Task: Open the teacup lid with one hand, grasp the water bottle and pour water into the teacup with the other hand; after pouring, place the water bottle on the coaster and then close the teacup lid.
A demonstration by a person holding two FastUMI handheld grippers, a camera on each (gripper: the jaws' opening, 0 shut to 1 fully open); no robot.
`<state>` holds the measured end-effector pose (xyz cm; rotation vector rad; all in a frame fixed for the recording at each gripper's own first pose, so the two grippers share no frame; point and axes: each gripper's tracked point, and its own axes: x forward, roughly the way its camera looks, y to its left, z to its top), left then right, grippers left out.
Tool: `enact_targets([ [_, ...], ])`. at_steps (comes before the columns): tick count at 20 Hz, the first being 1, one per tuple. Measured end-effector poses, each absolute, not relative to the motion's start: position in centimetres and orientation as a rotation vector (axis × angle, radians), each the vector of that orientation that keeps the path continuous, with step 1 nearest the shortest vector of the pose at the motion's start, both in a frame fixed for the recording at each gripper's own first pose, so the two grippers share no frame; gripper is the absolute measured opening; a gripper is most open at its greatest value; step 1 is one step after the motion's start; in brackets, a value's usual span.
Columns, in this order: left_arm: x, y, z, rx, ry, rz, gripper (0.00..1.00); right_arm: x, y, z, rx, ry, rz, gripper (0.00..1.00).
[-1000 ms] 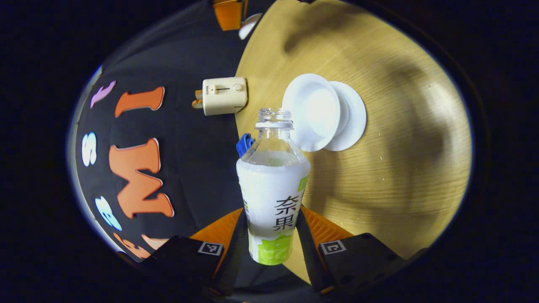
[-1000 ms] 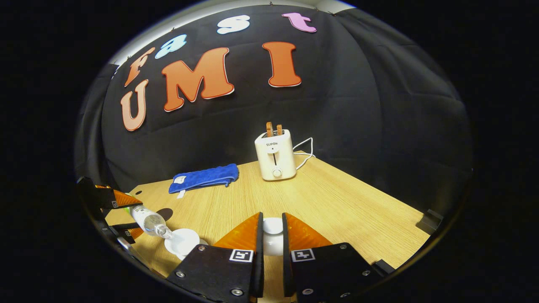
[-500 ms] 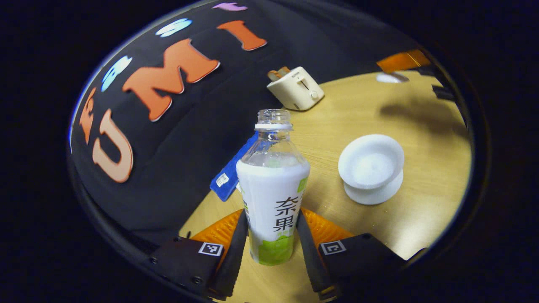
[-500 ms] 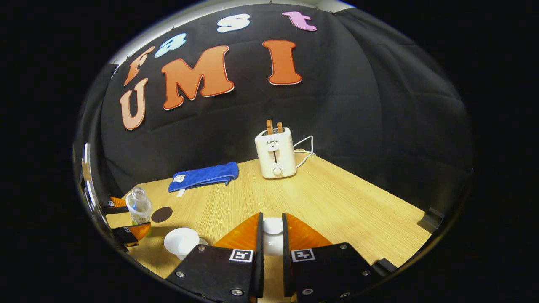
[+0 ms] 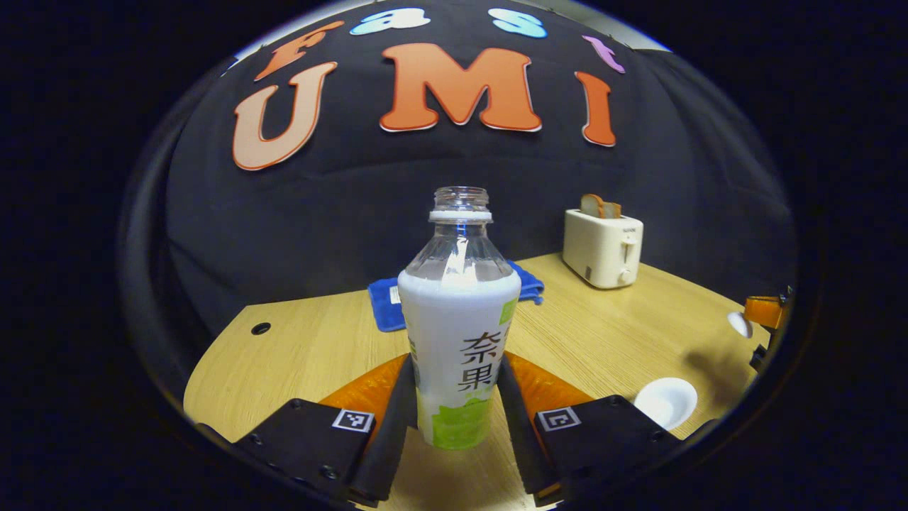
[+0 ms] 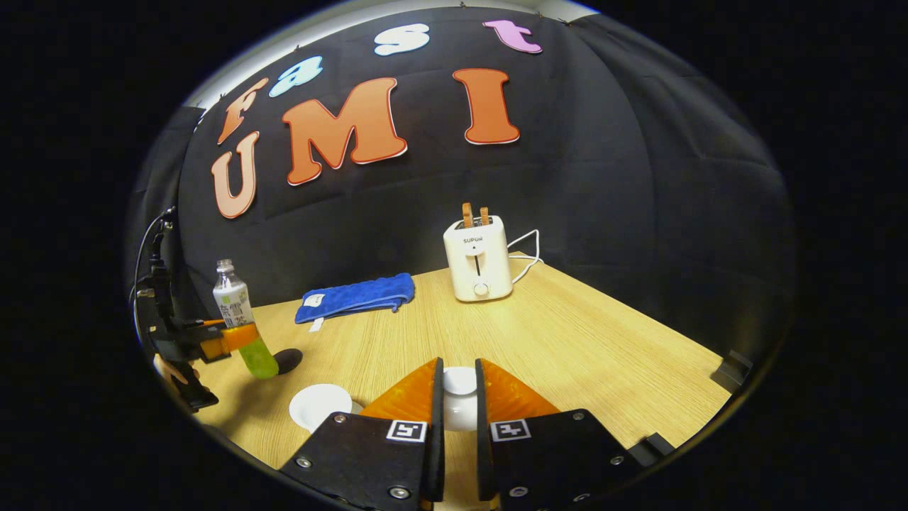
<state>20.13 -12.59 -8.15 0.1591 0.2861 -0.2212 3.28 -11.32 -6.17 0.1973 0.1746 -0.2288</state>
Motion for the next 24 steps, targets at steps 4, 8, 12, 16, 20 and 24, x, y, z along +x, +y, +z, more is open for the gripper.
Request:
enact_targets([
  [4, 23.7, -11.5, -9.4, 0.143, 0.265, -0.197, 0.69, 3.4, -11.8, -6.5, 0.202, 0.183, -0.241, 0.18],
  [8, 25.0, -11.7, -11.6, 0.109, 0.288, -0.184, 0.69, 3.4, -12.0, -6.8, 0.205, 0.188, -0.245, 0.18],
  [12, 24.8, -11.0, -11.9, 0.079, 0.288, -0.146, 0.68, 3.5, -12.1, -6.9, 0.205, 0.193, -0.249, 0.18],
  [16, 24.6, -10.5, -12.0, 0.077, 0.293, -0.136, 0.74, 3.4, -11.6, -6.6, 0.201, 0.187, -0.242, 0.18],
  [20, 24.3, -10.0, -13.4, 0.072, 0.342, -0.126, 0.77, 3.6, -11.1, -6.6, 0.19, 0.186, -0.23, 0.18],
  [24, 23.7, -9.5, -13.3, 0.071, 0.34, -0.12, 0.97, 3.8, -10.3, -6.7, 0.182, 0.189, -0.214, 0.18],
])
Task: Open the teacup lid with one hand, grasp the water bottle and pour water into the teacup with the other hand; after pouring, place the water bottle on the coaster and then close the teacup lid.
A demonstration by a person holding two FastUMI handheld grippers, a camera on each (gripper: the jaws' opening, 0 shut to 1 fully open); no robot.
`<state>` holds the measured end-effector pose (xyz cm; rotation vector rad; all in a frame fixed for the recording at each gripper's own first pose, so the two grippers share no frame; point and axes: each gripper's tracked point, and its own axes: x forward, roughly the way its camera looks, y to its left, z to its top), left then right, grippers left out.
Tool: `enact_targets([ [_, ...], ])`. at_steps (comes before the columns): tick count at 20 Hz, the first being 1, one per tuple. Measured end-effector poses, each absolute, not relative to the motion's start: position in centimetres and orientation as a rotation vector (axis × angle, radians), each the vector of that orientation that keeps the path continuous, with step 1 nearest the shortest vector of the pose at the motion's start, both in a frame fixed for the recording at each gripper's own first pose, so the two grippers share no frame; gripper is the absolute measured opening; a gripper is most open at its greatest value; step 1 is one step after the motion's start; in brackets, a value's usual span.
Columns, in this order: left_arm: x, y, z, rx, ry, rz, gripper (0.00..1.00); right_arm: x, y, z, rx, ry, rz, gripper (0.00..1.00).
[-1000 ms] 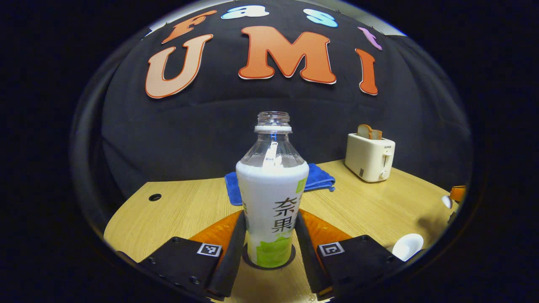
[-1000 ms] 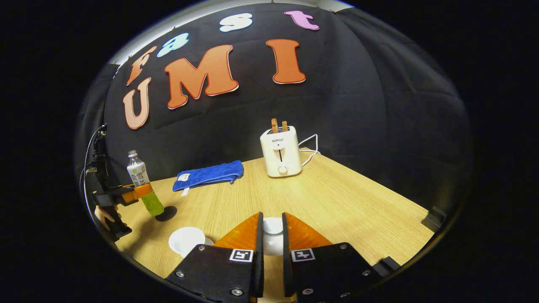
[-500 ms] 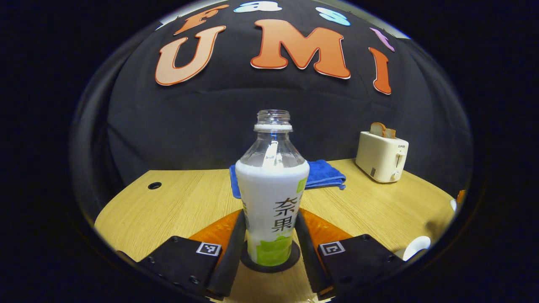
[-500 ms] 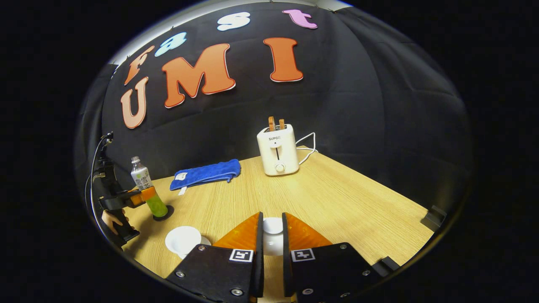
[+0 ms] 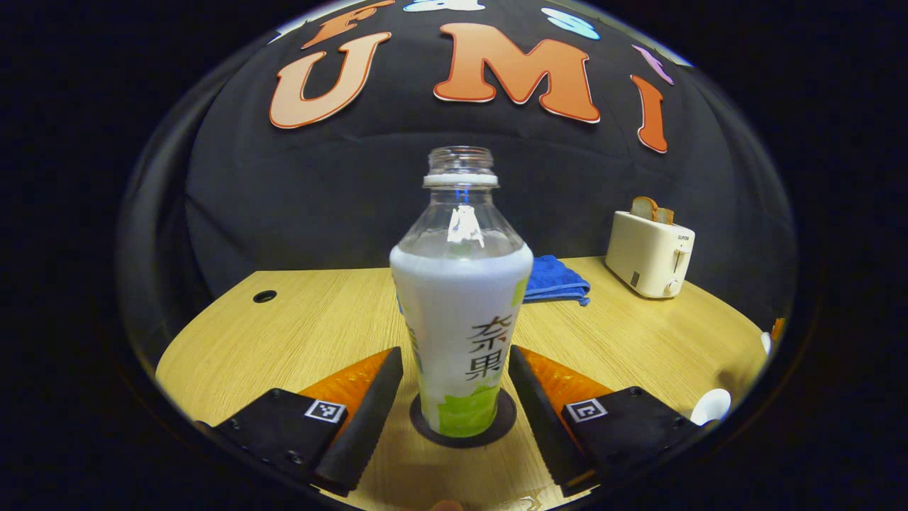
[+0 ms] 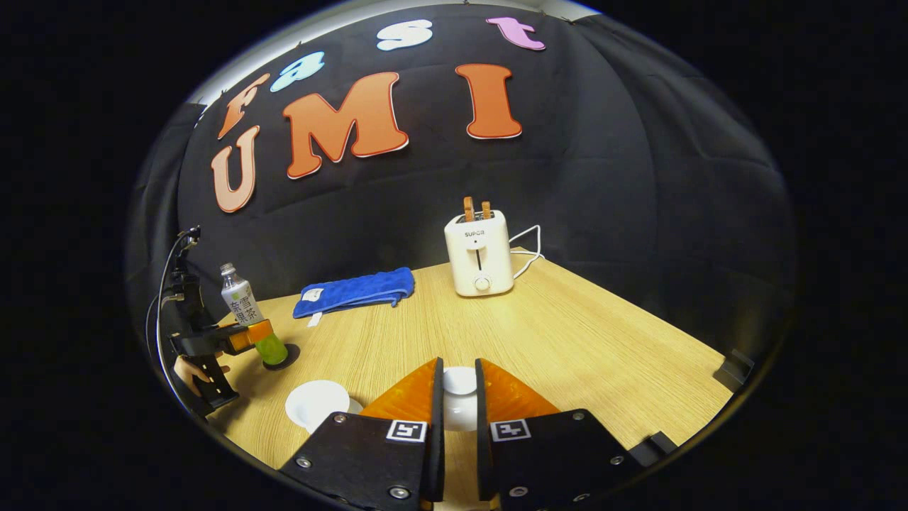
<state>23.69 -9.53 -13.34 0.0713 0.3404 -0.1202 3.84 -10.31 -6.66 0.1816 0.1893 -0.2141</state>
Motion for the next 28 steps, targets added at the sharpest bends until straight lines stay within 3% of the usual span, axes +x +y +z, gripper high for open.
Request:
enact_targets([
  [13, 14.3, -8.1, -11.3, 0.108, 0.207, -0.125, 0.98, 5.1, -1.6, -5.8, 0.096, 0.152, -0.036, 0.18],
  [19, 11.6, -4.4, -11.0, 0.118, 0.161, -0.042, 0.98, 6.8, 4.8, -7.0, 0.01, 0.138, 0.053, 0.18],
  [28, 10.6, -3.1, -10.8, 0.124, 0.151, -0.013, 0.98, 8.4, 5.1, -9.4, -0.057, 0.18, 0.029, 0.19],
])
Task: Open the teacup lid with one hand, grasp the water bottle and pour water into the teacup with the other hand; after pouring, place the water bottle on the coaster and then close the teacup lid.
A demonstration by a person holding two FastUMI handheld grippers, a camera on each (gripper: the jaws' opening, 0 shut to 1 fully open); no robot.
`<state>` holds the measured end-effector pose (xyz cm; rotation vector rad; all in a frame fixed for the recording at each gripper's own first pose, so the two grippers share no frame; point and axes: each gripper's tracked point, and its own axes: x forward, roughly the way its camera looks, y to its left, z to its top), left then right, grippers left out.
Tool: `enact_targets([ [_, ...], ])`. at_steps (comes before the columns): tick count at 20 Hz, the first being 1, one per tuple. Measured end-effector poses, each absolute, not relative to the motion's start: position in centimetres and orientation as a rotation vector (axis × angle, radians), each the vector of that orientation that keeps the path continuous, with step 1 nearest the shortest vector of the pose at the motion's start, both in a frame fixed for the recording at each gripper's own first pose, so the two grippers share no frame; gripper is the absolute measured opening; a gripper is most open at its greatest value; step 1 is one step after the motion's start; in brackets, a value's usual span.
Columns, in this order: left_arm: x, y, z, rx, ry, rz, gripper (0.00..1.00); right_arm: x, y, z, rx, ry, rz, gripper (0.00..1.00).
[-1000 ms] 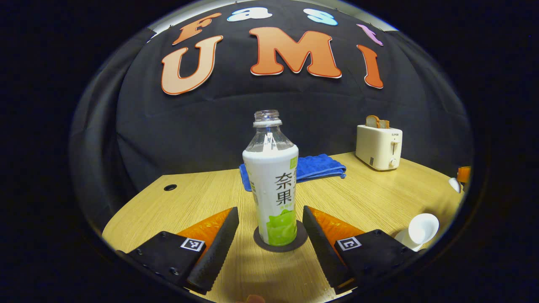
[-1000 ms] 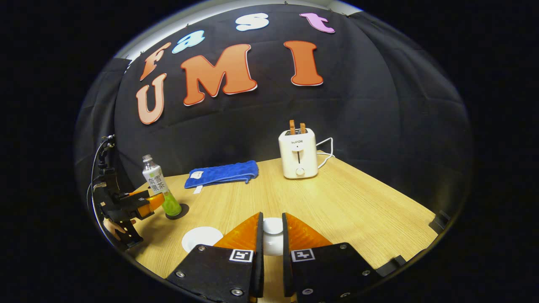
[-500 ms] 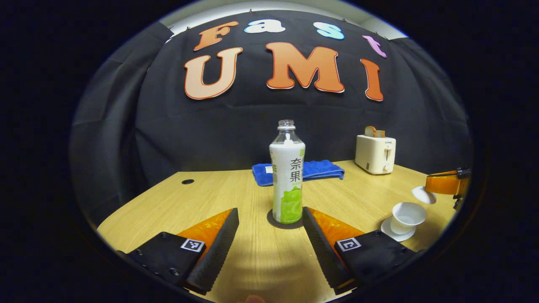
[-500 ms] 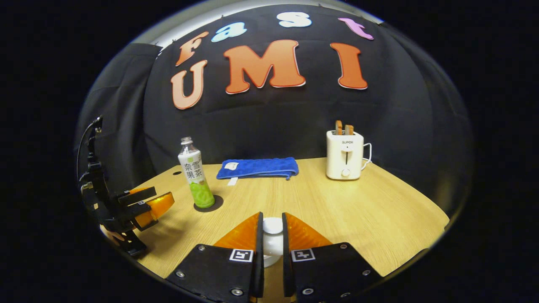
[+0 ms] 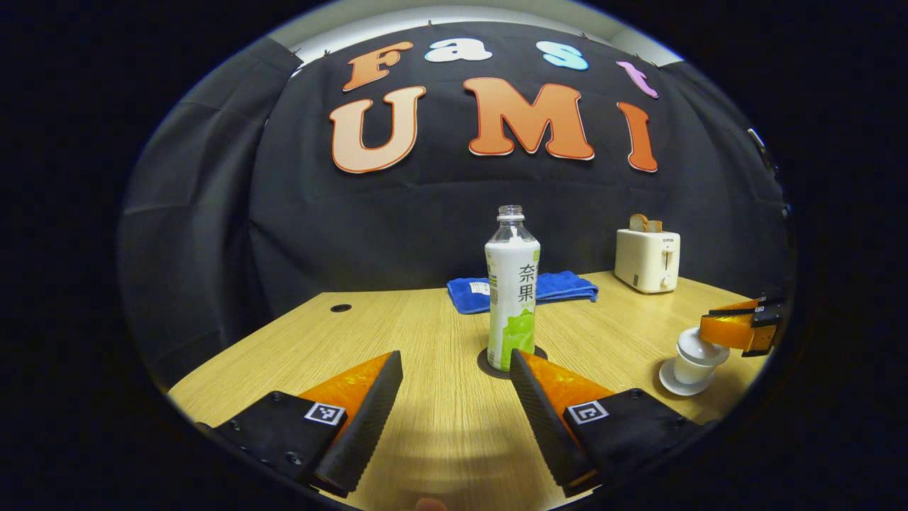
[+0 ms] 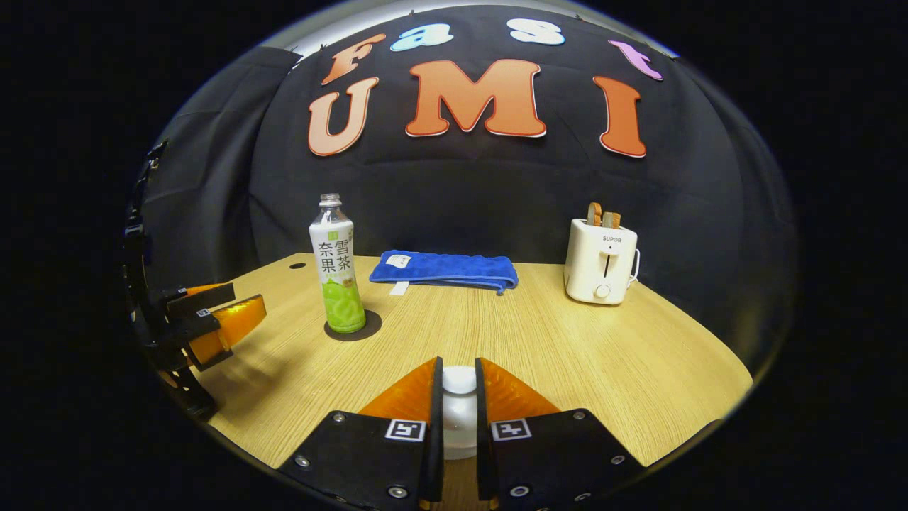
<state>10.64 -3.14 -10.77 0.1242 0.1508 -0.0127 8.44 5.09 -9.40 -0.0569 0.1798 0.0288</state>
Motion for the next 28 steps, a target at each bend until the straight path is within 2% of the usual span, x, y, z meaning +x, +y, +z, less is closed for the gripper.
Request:
enact_targets([
  [8, 9.7, -3.3, -10.0, 0.177, 0.126, -0.003, 0.98, 8.3, 5.7, -9.8, -0.036, 0.204, 0.059, 0.22],
  [10, 9.5, -3.4, -9.9, 0.178, 0.121, -0.001, 0.98, 7.9, 5.7, -9.6, -0.019, 0.205, 0.064, 0.27],
  [11, 9.3, -3.3, -9.8, 0.182, 0.121, -0.002, 0.98, 7.7, 5.7, -9.1, -0.001, 0.199, 0.066, 0.36],
  [13, 8.9, -2.5, -9.3, 0.181, 0.105, 0.03, 0.98, 7.3, 5.3, -8.0, 0.014, 0.179, 0.062, 0.6],
  [15, 8.5, -2.3, -9.4, 0.156, 0.108, 0.035, 1.0, 6.5, 4.5, -6.8, 0.004, 0.154, 0.045, 0.77],
  [16, 8.3, -2.1, -9.4, 0.15, 0.114, 0.04, 0.96, 6.0, 4.1, -6.1, 0.001, 0.14, 0.038, 0.82],
  [17, 8.0, -1.8, -9.4, 0.145, 0.12, 0.046, 0.96, 5.4, 3.7, -5.4, -0.001, 0.128, 0.035, 0.89],
  [19, 7.5, -1.4, -9.2, 0.128, 0.125, 0.051, 1.0, 4.3, 3.1, -4.3, 0.0, 0.11, 0.037, 0.97],
  [28, 5.0, -2.3, -5.4, 0.105, 0.067, 0.014, 1.0, 0.8, -1.1, -1.2, 0.033, 0.044, -0.028, 0.97],
])
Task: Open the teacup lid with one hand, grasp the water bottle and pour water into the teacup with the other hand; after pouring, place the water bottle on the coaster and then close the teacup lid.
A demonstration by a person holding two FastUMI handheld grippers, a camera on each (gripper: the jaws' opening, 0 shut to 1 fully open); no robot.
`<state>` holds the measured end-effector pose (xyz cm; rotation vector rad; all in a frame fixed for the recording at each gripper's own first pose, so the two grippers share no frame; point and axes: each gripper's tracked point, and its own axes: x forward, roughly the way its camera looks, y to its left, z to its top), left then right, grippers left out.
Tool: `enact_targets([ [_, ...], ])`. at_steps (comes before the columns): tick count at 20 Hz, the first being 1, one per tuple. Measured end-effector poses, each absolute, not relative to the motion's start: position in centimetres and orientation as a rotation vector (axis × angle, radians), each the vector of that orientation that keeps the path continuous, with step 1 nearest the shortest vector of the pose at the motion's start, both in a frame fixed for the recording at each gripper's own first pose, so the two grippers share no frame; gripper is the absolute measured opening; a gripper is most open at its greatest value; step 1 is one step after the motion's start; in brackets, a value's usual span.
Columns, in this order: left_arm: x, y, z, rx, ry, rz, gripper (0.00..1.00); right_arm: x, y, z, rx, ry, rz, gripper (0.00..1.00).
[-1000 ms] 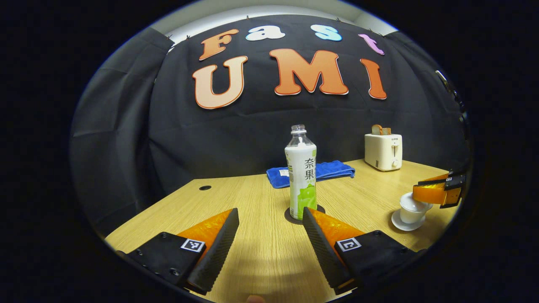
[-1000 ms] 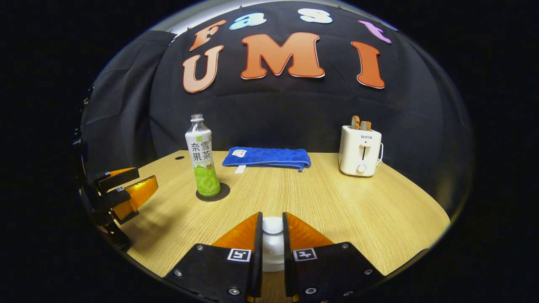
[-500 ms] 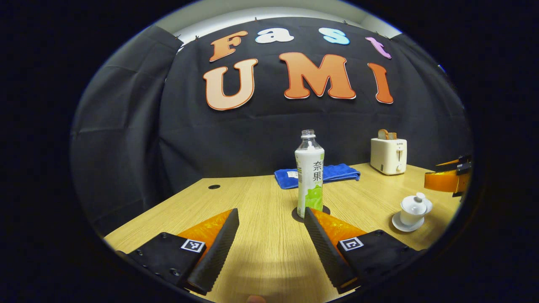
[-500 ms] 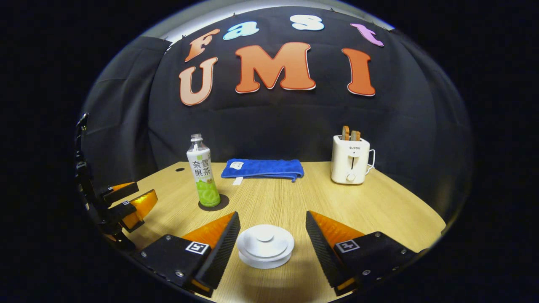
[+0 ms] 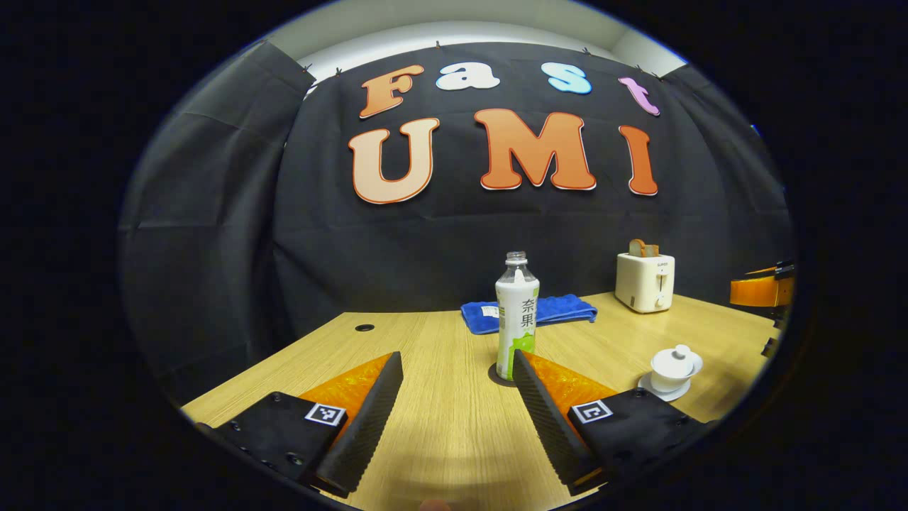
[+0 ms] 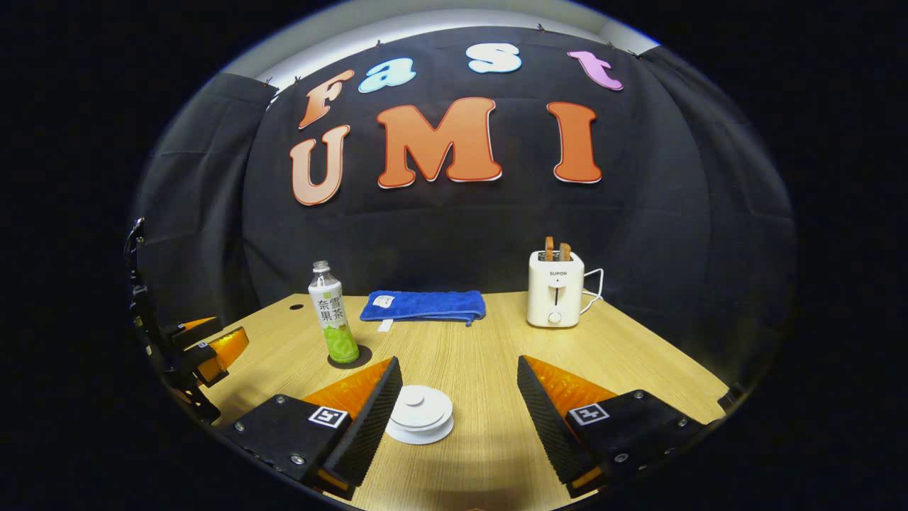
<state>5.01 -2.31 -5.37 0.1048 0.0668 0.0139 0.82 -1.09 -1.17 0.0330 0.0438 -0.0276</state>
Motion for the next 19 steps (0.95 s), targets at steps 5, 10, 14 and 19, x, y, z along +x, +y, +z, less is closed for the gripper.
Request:
enact_targets([
  [5, 4.73, -2.98, -4.96, 0.113, 0.057, -0.003, 1.0, 0.04, -1.82, -0.48, 0.041, 0.02, -0.034, 0.97],
  [10, 4.74, -2.63, -5.14, 0.093, 0.067, 0.009, 0.96, -0.24, -1.75, -0.28, 0.038, 0.006, -0.03, 0.97],
  [14, 4.77, -2.1, -4.54, 0.088, 0.057, 0.021, 1.0, -0.15, -1.77, -0.29, 0.032, 0.006, -0.032, 0.97],
  [19, 4.71, -2.14, -4.52, 0.094, 0.06, 0.018, 1.0, -0.15, -2.04, -0.33, 0.037, 0.006, -0.036, 0.97],
])
